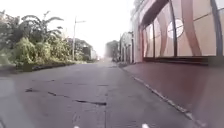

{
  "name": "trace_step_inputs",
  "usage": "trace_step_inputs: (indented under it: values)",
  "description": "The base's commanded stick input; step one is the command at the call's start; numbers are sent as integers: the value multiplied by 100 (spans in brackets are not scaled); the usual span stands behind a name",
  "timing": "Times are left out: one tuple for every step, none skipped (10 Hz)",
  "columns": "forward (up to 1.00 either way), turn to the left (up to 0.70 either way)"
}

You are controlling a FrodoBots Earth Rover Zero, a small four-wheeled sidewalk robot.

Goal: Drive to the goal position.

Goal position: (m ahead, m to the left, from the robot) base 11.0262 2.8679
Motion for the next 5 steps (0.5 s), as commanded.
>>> trace_step_inputs:
  values:
    - [100,0]
    - [100,0]
    - [100,0]
    - [100,0]
    - [100,0]
